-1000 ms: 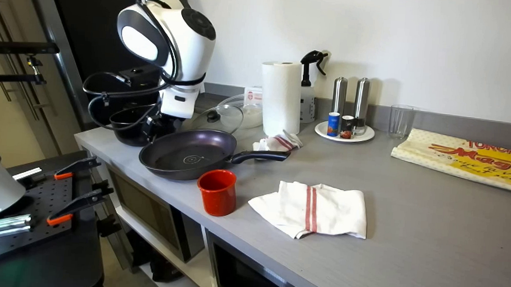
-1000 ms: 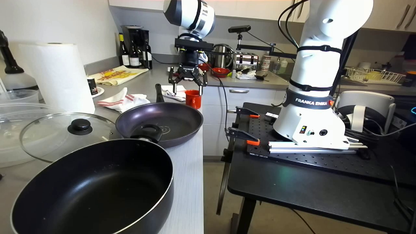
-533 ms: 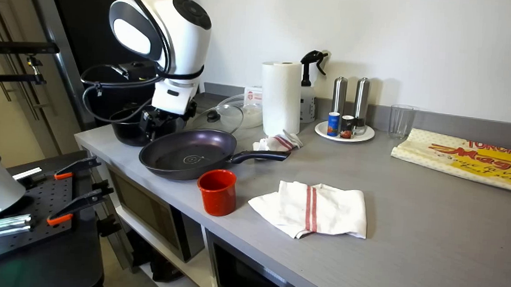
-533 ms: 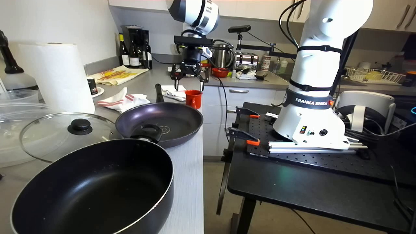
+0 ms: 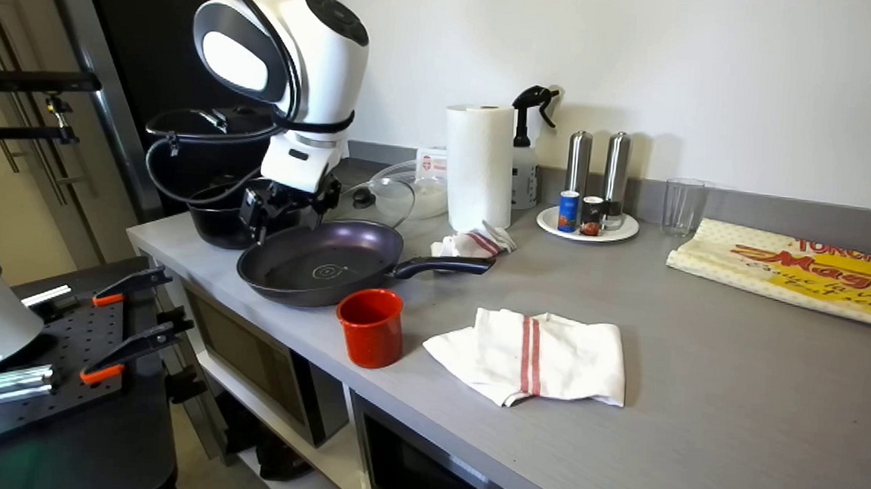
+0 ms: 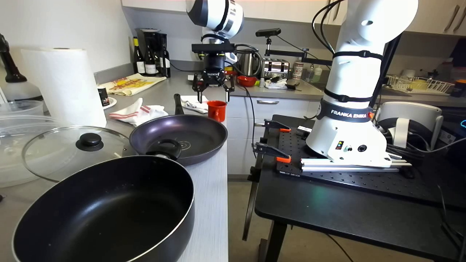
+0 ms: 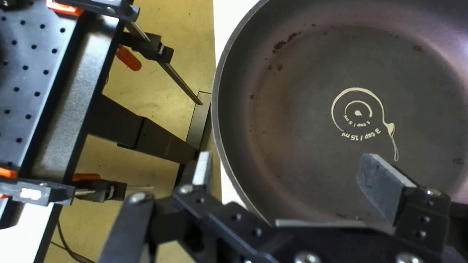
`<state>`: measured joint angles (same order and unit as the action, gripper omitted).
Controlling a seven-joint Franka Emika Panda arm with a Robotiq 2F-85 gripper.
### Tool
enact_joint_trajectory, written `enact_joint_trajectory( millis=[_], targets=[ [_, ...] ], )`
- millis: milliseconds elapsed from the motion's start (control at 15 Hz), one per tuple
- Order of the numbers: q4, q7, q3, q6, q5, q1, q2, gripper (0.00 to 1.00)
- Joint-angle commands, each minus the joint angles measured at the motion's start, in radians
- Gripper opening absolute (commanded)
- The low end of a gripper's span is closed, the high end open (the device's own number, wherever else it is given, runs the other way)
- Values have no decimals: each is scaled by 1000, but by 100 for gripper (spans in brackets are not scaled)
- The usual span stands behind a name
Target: Move the orange cup to the left
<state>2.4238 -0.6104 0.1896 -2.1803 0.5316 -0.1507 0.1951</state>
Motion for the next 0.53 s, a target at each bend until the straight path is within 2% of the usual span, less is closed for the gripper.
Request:
enact_joint_trajectory(
  millis=[0,467],
  targets=[
    [-41,-62,6,-11,-68,7,33,100],
    [-110,-125,12,-50,-176,16,100,100]
  ],
)
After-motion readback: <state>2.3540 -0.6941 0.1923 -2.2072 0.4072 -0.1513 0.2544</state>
